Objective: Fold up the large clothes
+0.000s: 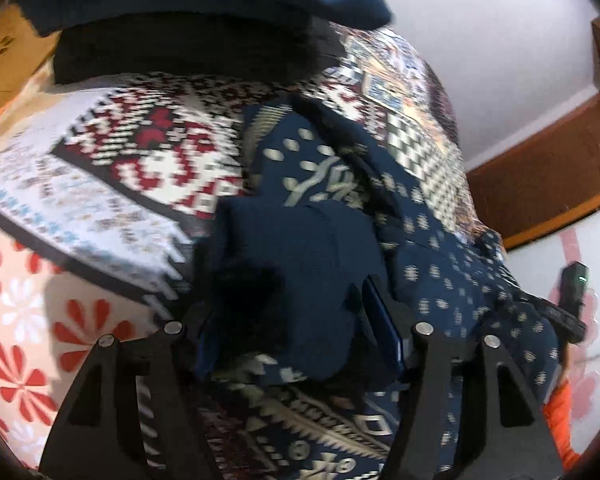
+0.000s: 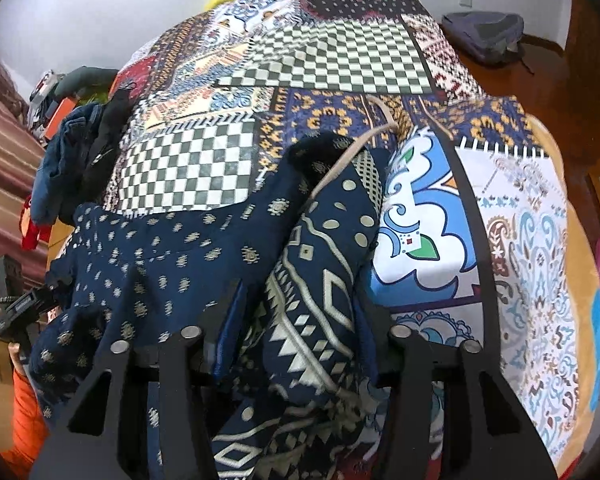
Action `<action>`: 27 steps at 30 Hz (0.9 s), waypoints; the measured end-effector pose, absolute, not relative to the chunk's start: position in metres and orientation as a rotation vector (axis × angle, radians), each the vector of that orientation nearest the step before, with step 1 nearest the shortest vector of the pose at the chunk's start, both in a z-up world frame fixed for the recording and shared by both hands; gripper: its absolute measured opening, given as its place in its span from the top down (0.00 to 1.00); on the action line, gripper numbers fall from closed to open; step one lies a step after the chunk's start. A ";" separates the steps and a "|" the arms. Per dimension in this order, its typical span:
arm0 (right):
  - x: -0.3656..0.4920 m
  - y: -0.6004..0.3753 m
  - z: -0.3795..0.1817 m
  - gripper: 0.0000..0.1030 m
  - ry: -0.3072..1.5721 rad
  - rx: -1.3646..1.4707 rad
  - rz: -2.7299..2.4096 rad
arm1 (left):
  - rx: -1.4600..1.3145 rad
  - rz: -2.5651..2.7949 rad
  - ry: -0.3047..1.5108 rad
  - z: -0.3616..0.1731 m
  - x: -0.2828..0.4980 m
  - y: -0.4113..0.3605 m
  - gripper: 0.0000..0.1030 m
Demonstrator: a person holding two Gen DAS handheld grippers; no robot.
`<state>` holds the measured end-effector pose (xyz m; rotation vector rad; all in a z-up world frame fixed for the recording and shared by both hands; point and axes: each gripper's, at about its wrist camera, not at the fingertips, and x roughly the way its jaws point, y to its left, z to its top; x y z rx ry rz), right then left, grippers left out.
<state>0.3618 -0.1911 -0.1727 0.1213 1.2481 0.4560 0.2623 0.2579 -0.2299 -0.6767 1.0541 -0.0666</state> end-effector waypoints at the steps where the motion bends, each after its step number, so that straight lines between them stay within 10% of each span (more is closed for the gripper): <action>1: 0.365 -0.192 -0.176 0.72 1.261 0.136 0.453 | -0.687 -0.078 1.051 -0.229 0.264 0.255 0.38; 3: 0.368 -0.194 -0.177 0.78 1.270 0.174 0.457 | -0.684 -0.079 1.040 -0.228 0.264 0.250 0.42; 7: 0.365 -0.191 -0.172 0.85 1.263 0.190 0.466 | -0.709 -0.092 1.056 -0.231 0.263 0.248 0.80; 27: 0.361 -0.155 -0.025 0.87 0.894 0.070 0.592 | -0.474 -0.180 0.731 -0.043 0.290 0.206 0.86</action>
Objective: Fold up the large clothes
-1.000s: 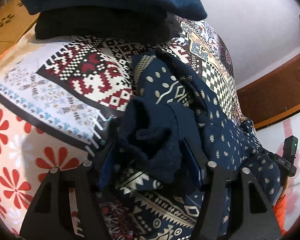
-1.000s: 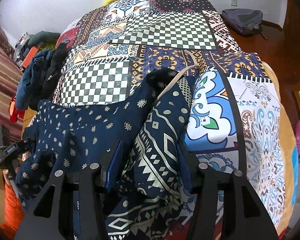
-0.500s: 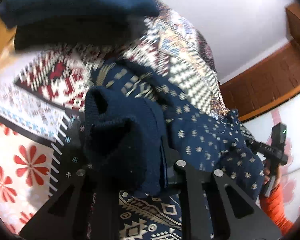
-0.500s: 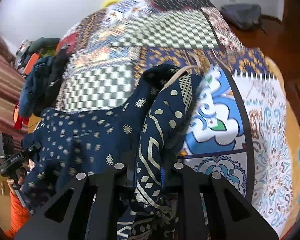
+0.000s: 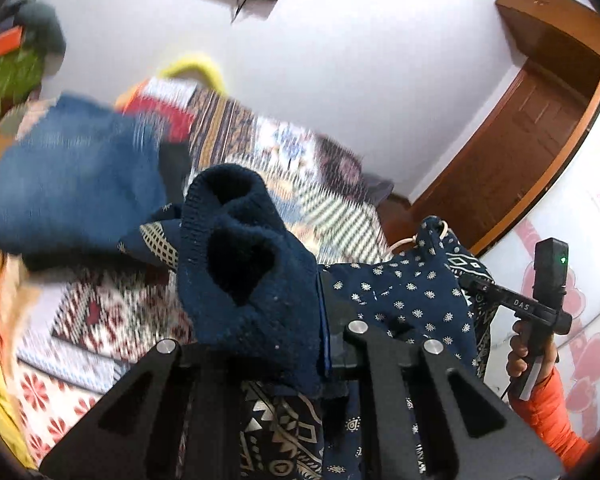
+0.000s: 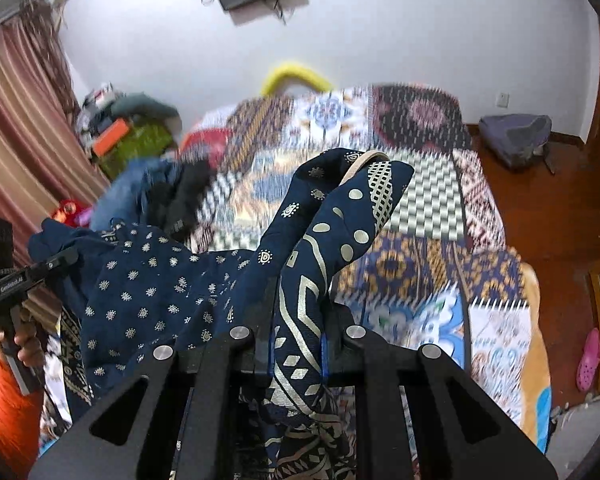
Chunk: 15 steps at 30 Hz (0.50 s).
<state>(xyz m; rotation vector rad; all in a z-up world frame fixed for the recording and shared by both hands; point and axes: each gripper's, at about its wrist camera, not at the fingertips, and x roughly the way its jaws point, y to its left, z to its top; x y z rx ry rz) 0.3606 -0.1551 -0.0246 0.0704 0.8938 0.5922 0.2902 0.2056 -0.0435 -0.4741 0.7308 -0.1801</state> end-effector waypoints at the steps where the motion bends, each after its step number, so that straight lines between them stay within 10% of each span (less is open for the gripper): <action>1: 0.364 -0.157 -0.020 0.87 0.881 0.078 0.587 | -0.465 -0.175 0.715 -0.036 0.294 0.206 0.86; 15: 0.428 -0.148 -0.032 0.87 0.874 0.041 0.477 | -0.420 -0.091 0.797 -0.060 0.395 0.210 0.86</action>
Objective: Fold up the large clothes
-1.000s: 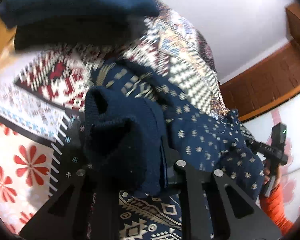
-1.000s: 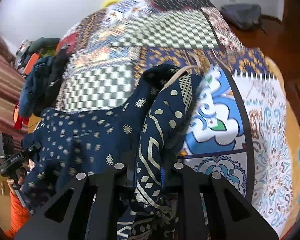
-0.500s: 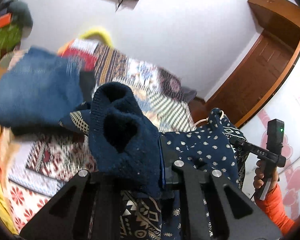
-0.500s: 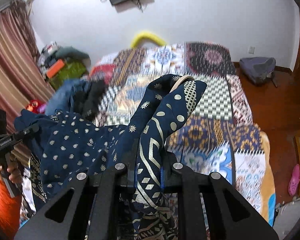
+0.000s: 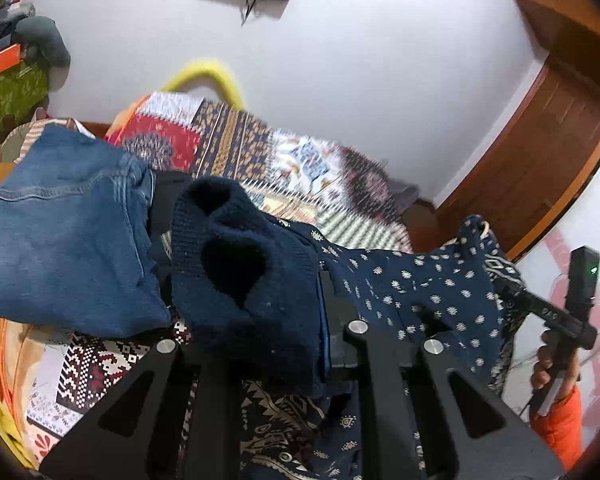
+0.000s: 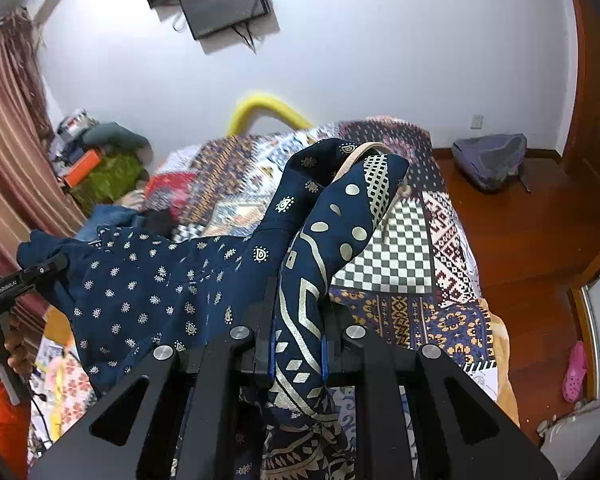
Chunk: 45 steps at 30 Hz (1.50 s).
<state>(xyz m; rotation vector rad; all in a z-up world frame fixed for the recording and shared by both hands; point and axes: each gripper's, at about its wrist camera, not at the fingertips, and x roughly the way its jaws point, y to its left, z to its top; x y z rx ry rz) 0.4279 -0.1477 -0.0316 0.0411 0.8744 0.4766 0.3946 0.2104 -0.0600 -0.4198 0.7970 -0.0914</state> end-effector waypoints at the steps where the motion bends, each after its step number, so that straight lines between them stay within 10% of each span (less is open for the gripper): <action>1: 0.432 -0.148 -0.037 0.87 0.889 0.038 0.471 | -0.411 -0.084 0.814 -0.069 0.399 0.209 0.86; 19: 0.474 -0.181 -0.136 0.83 1.157 0.057 0.298 | -0.202 -0.008 1.009 -0.154 0.436 0.196 0.75; 36: 0.386 -0.208 -0.053 0.80 0.990 -0.083 0.318 | -0.129 0.037 0.941 -0.100 0.353 0.199 0.60; 45: 0.315 -0.205 -0.029 0.58 0.878 -0.150 0.375 | -0.129 0.011 0.921 -0.084 0.290 0.198 0.46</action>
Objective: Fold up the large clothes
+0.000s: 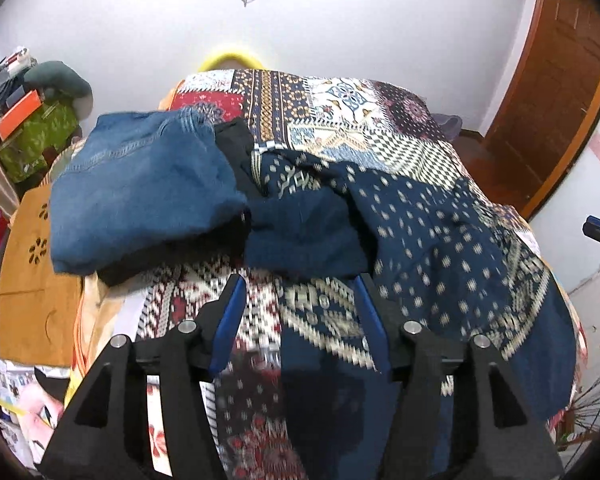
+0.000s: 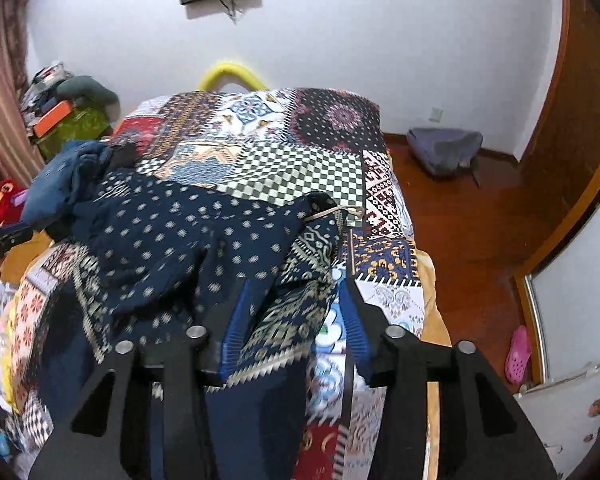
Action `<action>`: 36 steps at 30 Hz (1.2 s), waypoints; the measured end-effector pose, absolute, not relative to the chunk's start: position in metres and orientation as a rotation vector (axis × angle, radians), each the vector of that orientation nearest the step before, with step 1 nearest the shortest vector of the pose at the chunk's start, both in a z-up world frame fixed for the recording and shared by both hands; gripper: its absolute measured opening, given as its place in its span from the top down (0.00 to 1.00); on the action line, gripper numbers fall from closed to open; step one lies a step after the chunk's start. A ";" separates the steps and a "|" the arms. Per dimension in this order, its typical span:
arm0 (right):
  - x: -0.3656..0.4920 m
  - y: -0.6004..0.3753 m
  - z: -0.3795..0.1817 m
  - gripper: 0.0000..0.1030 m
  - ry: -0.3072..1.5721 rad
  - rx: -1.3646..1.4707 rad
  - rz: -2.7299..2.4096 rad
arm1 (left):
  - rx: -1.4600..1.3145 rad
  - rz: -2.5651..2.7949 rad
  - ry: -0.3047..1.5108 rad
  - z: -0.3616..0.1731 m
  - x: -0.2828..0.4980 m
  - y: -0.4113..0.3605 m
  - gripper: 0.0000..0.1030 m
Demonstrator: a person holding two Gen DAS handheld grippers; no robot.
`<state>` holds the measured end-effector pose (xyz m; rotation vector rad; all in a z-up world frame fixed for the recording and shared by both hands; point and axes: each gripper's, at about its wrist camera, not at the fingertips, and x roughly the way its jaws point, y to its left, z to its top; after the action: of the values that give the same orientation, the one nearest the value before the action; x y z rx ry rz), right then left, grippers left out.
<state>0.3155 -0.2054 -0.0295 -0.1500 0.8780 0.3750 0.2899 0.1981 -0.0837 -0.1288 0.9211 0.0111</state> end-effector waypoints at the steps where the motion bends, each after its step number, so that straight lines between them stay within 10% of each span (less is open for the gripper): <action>1: 0.307 -0.205 -0.030 0.57 0.873 -0.162 0.380 | -0.133 0.005 0.926 -0.085 0.281 0.198 0.46; 36: 0.190 -0.231 -0.135 0.54 1.125 0.107 0.419 | -0.440 -0.163 1.185 -0.212 0.164 0.135 0.40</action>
<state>0.1900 -0.2309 -0.1346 0.1074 1.1249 0.4191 0.1641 0.1354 -0.2117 -0.4401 1.1852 -0.1634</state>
